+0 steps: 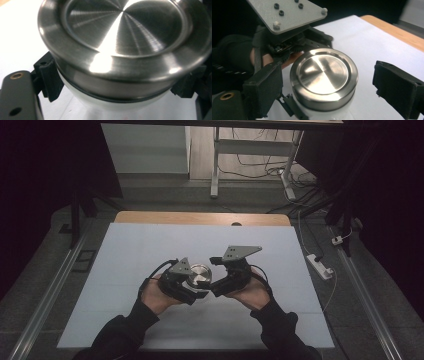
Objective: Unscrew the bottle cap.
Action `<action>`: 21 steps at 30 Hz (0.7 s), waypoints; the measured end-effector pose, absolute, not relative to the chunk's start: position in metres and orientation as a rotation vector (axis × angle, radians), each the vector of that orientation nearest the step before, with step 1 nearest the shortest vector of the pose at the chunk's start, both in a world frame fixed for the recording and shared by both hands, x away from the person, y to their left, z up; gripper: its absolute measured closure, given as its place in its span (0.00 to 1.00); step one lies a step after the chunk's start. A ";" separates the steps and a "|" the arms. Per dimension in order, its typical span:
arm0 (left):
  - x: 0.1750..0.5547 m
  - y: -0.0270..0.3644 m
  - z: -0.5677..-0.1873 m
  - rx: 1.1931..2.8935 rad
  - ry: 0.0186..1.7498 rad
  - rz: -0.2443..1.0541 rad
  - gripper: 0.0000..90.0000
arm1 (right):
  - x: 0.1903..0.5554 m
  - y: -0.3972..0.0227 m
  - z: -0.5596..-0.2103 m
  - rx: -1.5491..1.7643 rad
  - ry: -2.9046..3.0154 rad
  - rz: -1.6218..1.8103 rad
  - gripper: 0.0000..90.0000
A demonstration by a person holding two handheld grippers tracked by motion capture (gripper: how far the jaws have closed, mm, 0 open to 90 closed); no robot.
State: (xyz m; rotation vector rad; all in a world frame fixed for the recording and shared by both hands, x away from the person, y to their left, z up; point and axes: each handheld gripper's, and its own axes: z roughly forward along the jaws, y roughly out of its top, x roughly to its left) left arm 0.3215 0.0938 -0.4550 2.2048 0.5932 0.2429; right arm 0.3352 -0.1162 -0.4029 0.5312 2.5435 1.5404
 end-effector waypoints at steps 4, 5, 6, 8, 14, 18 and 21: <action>0.321 0.091 -0.456 2.200 0.639 0.266 0.17 | 0.326 -0.103 -0.406 0.582 2.504 1.447 0.10; 0.321 0.090 -0.455 2.207 0.638 0.269 0.17 | 0.324 -0.099 -0.407 0.588 2.494 1.426 0.11; 0.321 0.090 -0.455 2.207 0.638 0.269 0.17 | 0.323 -0.096 -0.409 0.596 2.483 1.399 0.11; 0.319 0.088 -0.455 2.208 0.639 0.276 0.17 | 0.321 -0.093 -0.411 0.602 2.460 1.362 0.14; 0.319 0.090 -0.454 2.221 0.575 0.240 0.17 | 0.322 -0.095 -0.412 0.569 2.486 1.371 0.21; 0.321 0.097 -0.455 2.196 0.456 0.114 0.17 | 0.324 -0.100 -0.410 0.455 2.552 1.426 0.22; 0.319 0.098 -0.453 2.210 0.364 0.070 0.17 | 0.329 -0.108 -0.410 0.355 2.624 1.517 0.22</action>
